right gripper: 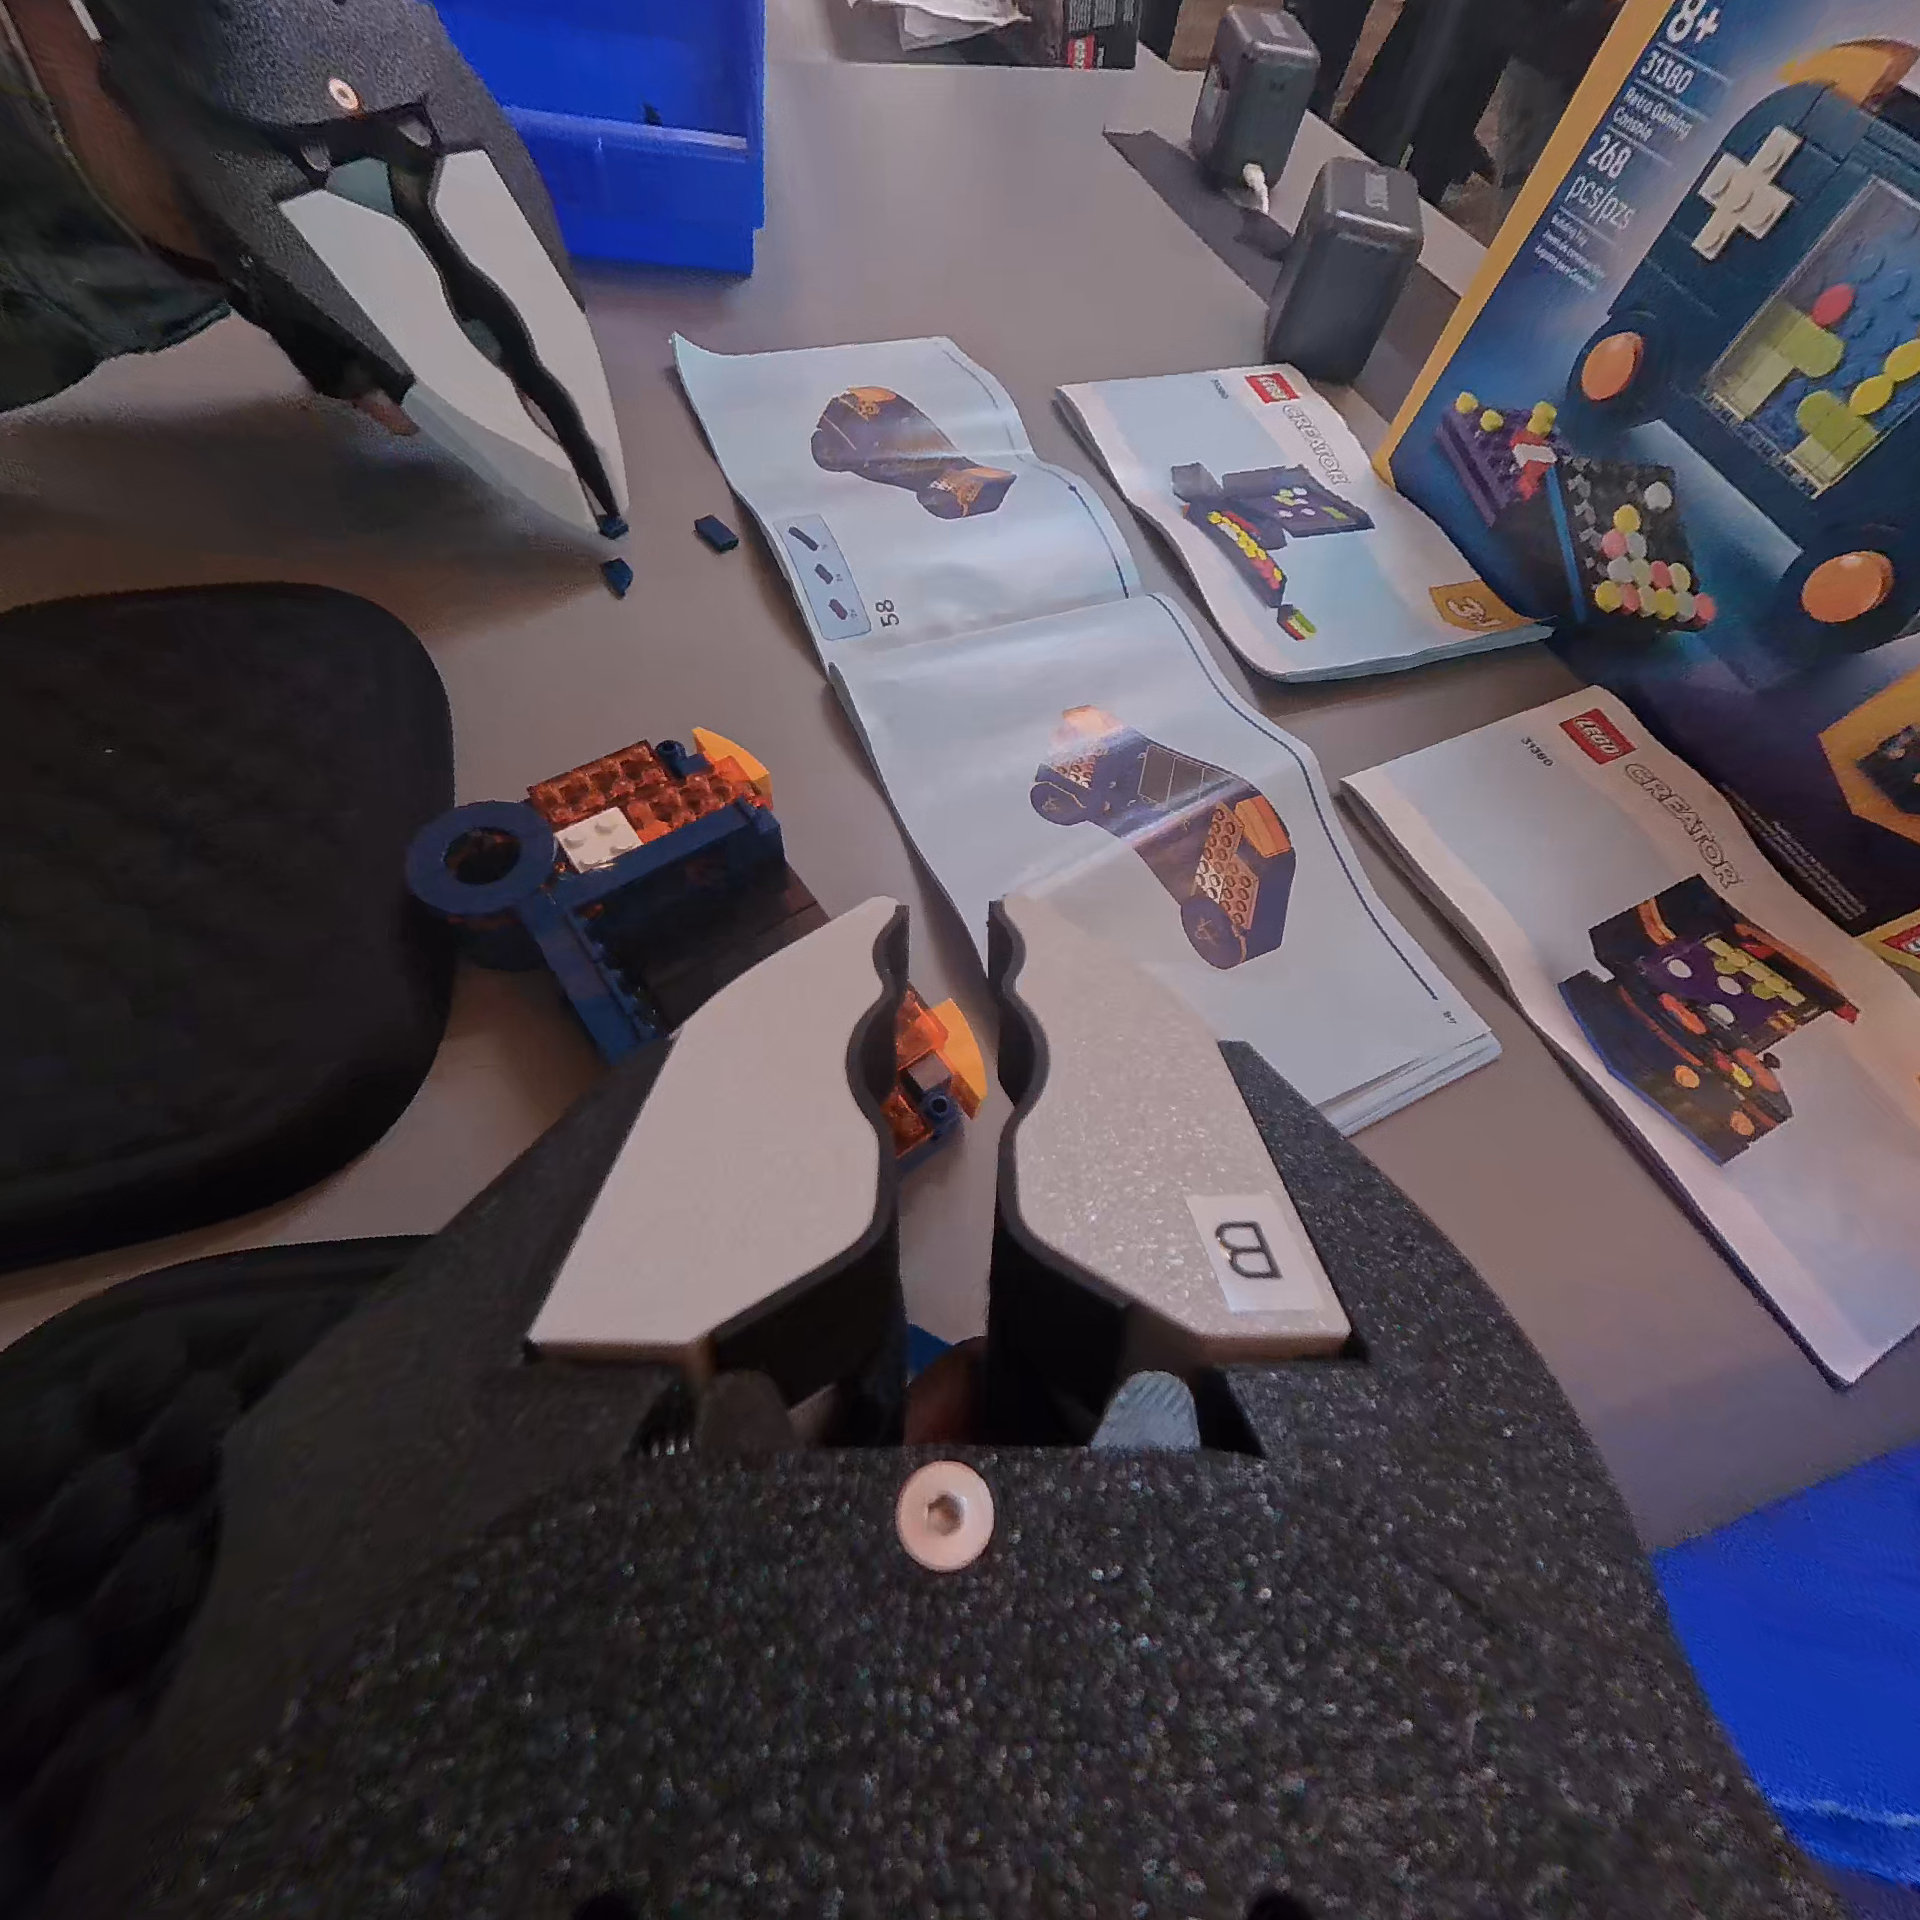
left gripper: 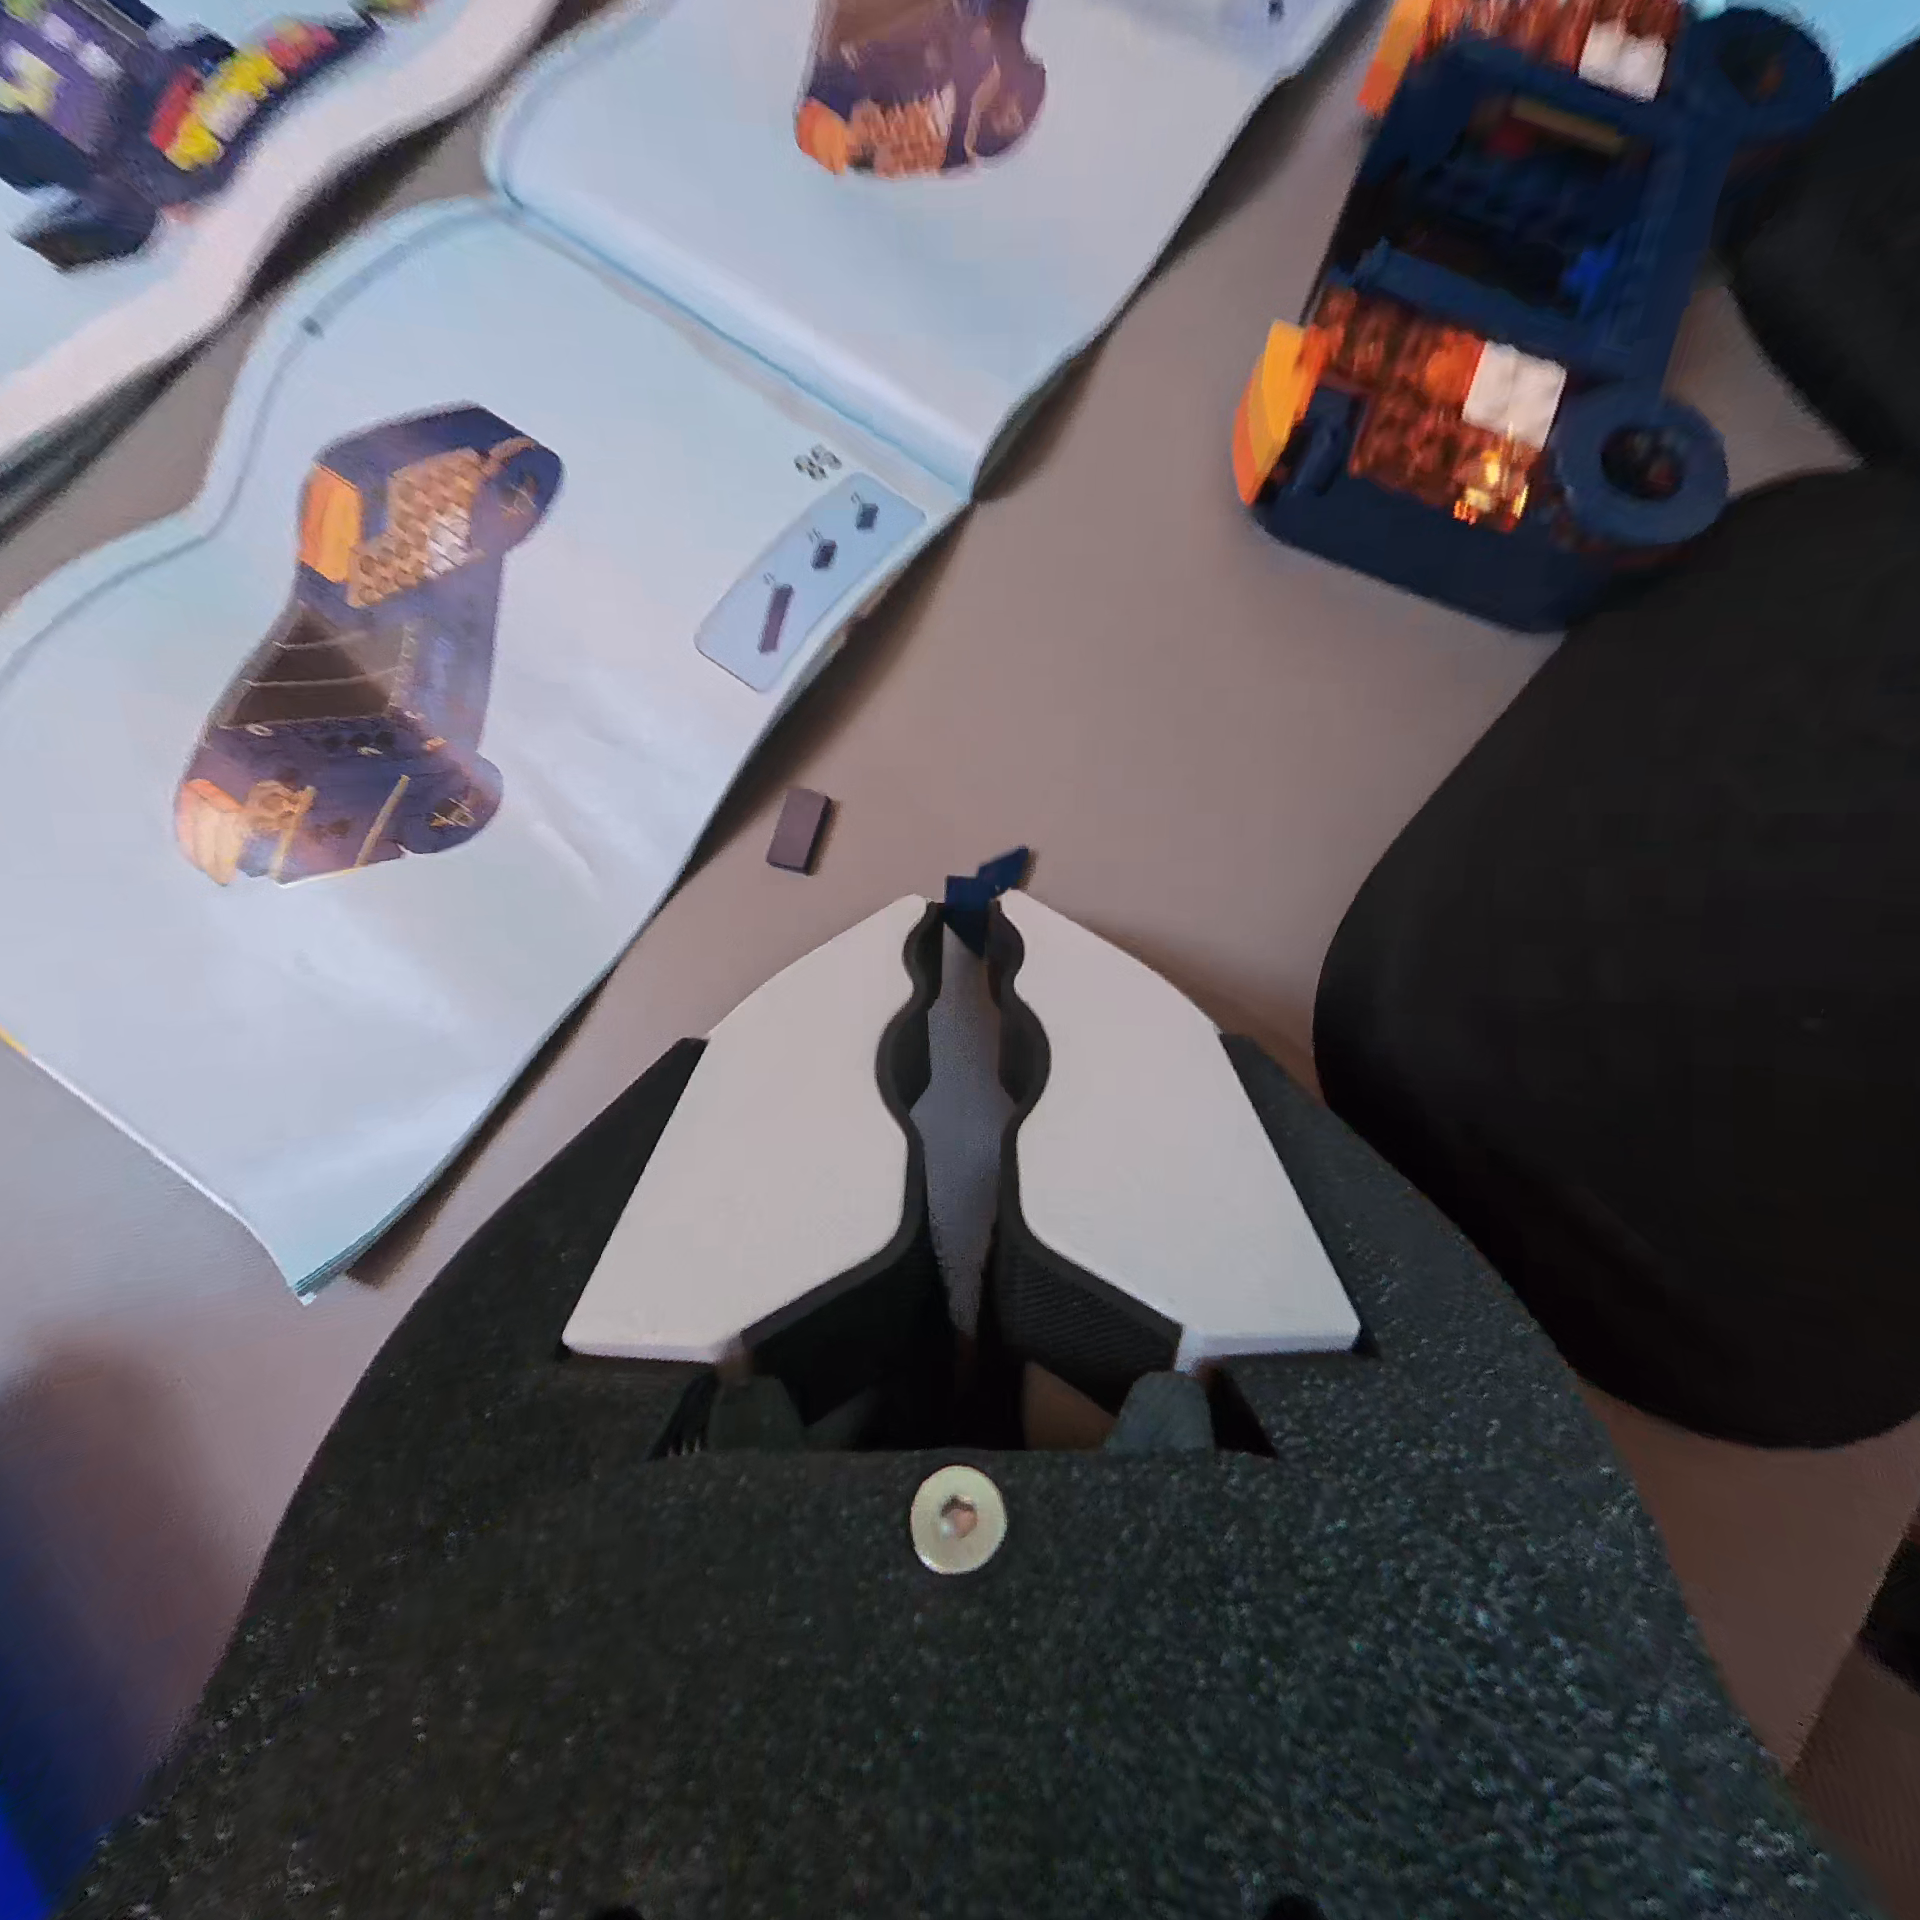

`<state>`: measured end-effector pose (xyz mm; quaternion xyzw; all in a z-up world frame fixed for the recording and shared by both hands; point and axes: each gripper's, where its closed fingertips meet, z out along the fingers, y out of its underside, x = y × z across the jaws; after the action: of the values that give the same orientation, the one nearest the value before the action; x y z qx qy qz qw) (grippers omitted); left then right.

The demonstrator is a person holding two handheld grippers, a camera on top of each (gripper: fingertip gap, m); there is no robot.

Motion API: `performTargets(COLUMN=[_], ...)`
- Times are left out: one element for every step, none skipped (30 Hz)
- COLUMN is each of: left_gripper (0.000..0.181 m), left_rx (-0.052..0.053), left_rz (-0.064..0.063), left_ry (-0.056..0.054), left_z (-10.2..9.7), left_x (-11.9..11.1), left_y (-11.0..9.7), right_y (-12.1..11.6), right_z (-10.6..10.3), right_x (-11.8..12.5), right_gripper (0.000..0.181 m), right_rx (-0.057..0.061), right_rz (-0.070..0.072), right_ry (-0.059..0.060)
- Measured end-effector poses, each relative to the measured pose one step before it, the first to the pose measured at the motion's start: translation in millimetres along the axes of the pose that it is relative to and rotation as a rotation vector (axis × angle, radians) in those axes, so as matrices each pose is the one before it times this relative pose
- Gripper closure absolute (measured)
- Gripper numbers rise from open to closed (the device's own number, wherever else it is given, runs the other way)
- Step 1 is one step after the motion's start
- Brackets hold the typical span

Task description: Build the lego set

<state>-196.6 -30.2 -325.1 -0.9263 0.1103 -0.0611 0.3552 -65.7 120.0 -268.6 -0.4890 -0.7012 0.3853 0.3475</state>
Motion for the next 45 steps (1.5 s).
performTargets(left_gripper=[0.174, 0.174, 0.174, 0.174, 0.174, 0.174, 0.174, 0.174, 0.174, 0.174, 0.174, 0.174, 0.174, 0.174, 0.174, 0.174, 0.173, 0.173, 0.174, 0.174, 0.173, 0.173, 0.174, 0.174, 0.174, 0.173, 0.173, 0.173, 0.173, 0.173, 0.173, 0.173, 0.173, 0.17, 0.169, 0.166, 0.165, 0.165, 0.164, 0.164, 0.164, 0.164, 0.164, 0.164, 0.164], left_rx=[0.0356, 0.036, 0.0344, 0.0244, 0.0067, -0.0134, -0.0283, -0.0291, -0.0287, -0.0291, -0.0186, -0.0131, -0.0134, -0.0128, -0.0128, -0.0149, -0.0209, -0.0284, -0.0258, -0.0196, -0.0234, -0.0276, -0.009, -0.013, -0.0136, -0.0183, -0.0242, -0.0153, 0.0023, 0.0, 0.0089, 0.0143, 0.0143, 0.0117, 0.0162, 0.0225, 0.0261, 0.0248, 0.0183, 0.0125, 0.0087, 0.0055, -0.0009, -0.0087, -0.012], left_rz=[-0.0142, -0.01, -0.005, -0.0004, 0.0025, 0.0062, 0.0119, 0.0139, 0.0061, -0.0007, 0.0044, 0.0149, 0.0211, 0.0265, 0.0385, 0.0497, 0.0473, 0.0495, 0.0583, 0.0588, 0.0456, 0.0316, 0.0265, 0.0277, 0.0237, 0.0116, -0.0022, -0.0095, -0.0177, -0.0168, -0.016, -0.0223, -0.0317, -0.0322, -0.0249, -0.0179, -0.0145, -0.014, -0.0137, -0.0116, -0.0093, -0.0093, -0.0089, -0.0066, -0.0038], left_ry=[-0.0198, -0.0083, 0.0026, 0.0047, 0.0022, -0.0002, -0.0049, -0.005, -0.0035, 0.0009, 0.0029, 0.0082, 0.0114, 0.0132, 0.0256, 0.0332, 0.026, 0.0339, 0.0386, 0.0288, 0.0271, 0.0307, 0.0204, 0.0145, 0.0097, 0.0072, 0.0021, 0.0009, -0.0074, -0.0067, -0.0073, -0.0072, 0.0022, 0.0105, 0.012, 0.0046, -0.0031, 0.0005, 0.0005, -0.0132, -0.0311, -0.0375, -0.0229, -0.0072, 0.0001], left_z=[-1.97, -1.81, -1.11, -0.19, 0.69, 1.53, 1.81, 1.92, 1.17, 0.23, -0.92, -1.52, -1.62, -1.25, -0.55, 0.02, 0.56, 0.88, 1.13, 1.57, 1.79, 1.17, -0.42, -0.47, -0.26, 0.31, 0.79, 0.68, -0.13, 0.13, 0.09, 0.32, 0.39, -0.09, -0.86, -1.89, -2.63, -2.98, -2.84, -2.24, -1.6, -0.15, 1.65, 2.88, 3.49], left_x=[-1.39, 0.96, 2.98, 3.53, 2.86, 2.01, 0.7, 0.21, -0.07, 0.17, 0.7, 1.75, 2.0, 1.64, 2.94, 3.82, 2.05, 2.57, 3.12, 1.38, 0.62, 0.96, -0.14, -0.36, -0.19, -0.12, -0.71, -0.2, -0.79, 0.0, 0.5, 0.57, 1.73, 2.38, 2.44, 1.05, -0.67, -0.96, -1.61, -4.01, -6.95, -8.36, -6.48, -4.09, -2.3], left_y=[-6.04, -6.43, -6.62, -5.12, -2.49, 0.81, 3.43, 4.16, 4.71, 4.91, 3.57, 2.95, 2.64, 2.18, 1.94, 1.76, 1.89, 2.26, 1.65, 0.76, 0.96, 1.31, -1.7, -0.87, -0.52, 0.43, 1.77, 1.22, -0.58, 0.46, -0.17, -0.56, -0.56, -0.41, -0.9, -1.78, -2.51, -2.54, -1.96, -1.48, -1.04, -0.58, 0.36, 1.35, 1.76], right_y=[0.08, 0.1, 0.41, 0.97, 1.37, 1.27, 1.09, 0.52, 0.1, -0.41, -0.57, -0.09, 0.29, 0.46, 0.28, -0.04, -0.26, -0.43, -0.43, -0.54, -0.56, -0.27, 0.09, 0.22, 0.48, 0.6, 0.64, 0.49, 0.55, 0.3, 0.31, 0.23, 0.41, 0.29, 0.26, 0.26, 0.06, 0.13, 0.07, 0.17, 0.0, -0.19, -0.09, 0.04, 0.22], right_z=[0.37, 0.28, 0.57, 0.6, 0.58, 0.38, 0.14, -0.01, -0.23, -0.42, -0.48, -0.34, -0.01, 0.3, 0.29, 0.17, -0.03, -0.23, -0.27, -0.37, -0.38, -0.3, -0.25, -0.23, -0.26, -0.18, -0.11, -0.2, -0.07, 0.0, -0.07, 0.09, 0.08, -0.01, -0.04, -0.11, -0.02, -0.12, -0.05, 0.0, -0.13, -0.11, -0.11, 0.04, -0.03], right_x=[0.2, -0.13, -0.41, -0.16, 0.31, 0.55, 0.33, 0.09, -0.3, -0.39, -0.35, -0.2, 0.01, -0.02, -0.25, -0.37, -0.41, -0.36, -0.09, -0.18, -0.12, -0.1, 0.03, 0.14, 0.13, 0.12, 0.06, 0.1, 0.16, 0.19, 0.2, 0.08, 0.2, 0.19, 0.08, 0.03, 0.07, 0.06, 0.08, 0.09, 0.02, 0.0, 0.08, 0.22, 0.09], right_gripper=[0.168, 0.168, 0.168, 0.168, 0.168, 0.168, 0.168, 0.168, 0.168, 0.168, 0.168, 0.168, 0.168, 0.168, 0.168, 0.168, 0.168, 0.168, 0.168, 0.168, 0.168, 0.168, 0.168, 0.168, 0.168, 0.168, 0.168, 0.168, 0.168, 0.168, 0.168, 0.168, 0.168, 0.168, 0.168, 0.168, 0.168, 0.168, 0.168, 0.168, 0.168, 0.168, 0.168, 0.168, 0.168], right_rx=[0.0071, 0.0072, 0.0044, 0.0003, -0.003, -0.0037, -0.0034, -0.0026, -0.0008, 0.0019, 0.0038, 0.0032, 0.0004, -0.0014, -0.0018, -0.0007, 0.0011, 0.0011, 0.0003, 0.0007, 0.0012, 0.0002, -0.0013, -0.0016, -0.0018, -0.002, -0.0014, -0.0005, -0.0003, -0.0004, 0.0002, 0.0002, -0.0004, 0.0, 0.0004, 0.0005, 0.0009, 0.0007, -0.0004, -0.0004, 0.0007, 0.0012, 0.0003, -0.0004, -0.001], right_rz=[0.0077, 0.0083, 0.0072, 0.0047, 0.0005, -0.0033, -0.0053, -0.0052, -0.0053, -0.0055, -0.0054, -0.0035, -0.0003, 0.0017, 0.0017, 0.0001, -0.0025, -0.0041, -0.0039, -0.0031, -0.002, -0.0015, -0.0014, -0.0014, -0.0008, 0.0004, 0.0009, 0.001, 0.001, 0.001, 0.0013, 0.0019, 0.0021, 0.0018, 0.0014, 0.0009, 0.0001, -0.0001, 0.0001, 0.0, -0.0003, -0.0005, -0.0004, -0.0002, -0.0003], right_ry=[-0.0035, -0.0055, -0.0069, -0.0045, -0.0005, 0.0033, 0.004, 0.0027, 0.0015, 0.0019, 0.002, 0.0014, 0.0006, -0.001, -0.0024, -0.0017, -0.0005, 0.0015, 0.0026, 0.0025, 0.0021, 0.0017, 0.002, 0.0029, 0.0029, 0.0019, 0.0011, 0.0008, 0.0004, 0.0, -0.001, -0.002, -0.0016, -0.001, -0.0012, -0.0009, -0.0006, -0.0005, 0.0, 0.0001, 0.0004, 0.0008, 0.0005, 0.0006, 0.0006])
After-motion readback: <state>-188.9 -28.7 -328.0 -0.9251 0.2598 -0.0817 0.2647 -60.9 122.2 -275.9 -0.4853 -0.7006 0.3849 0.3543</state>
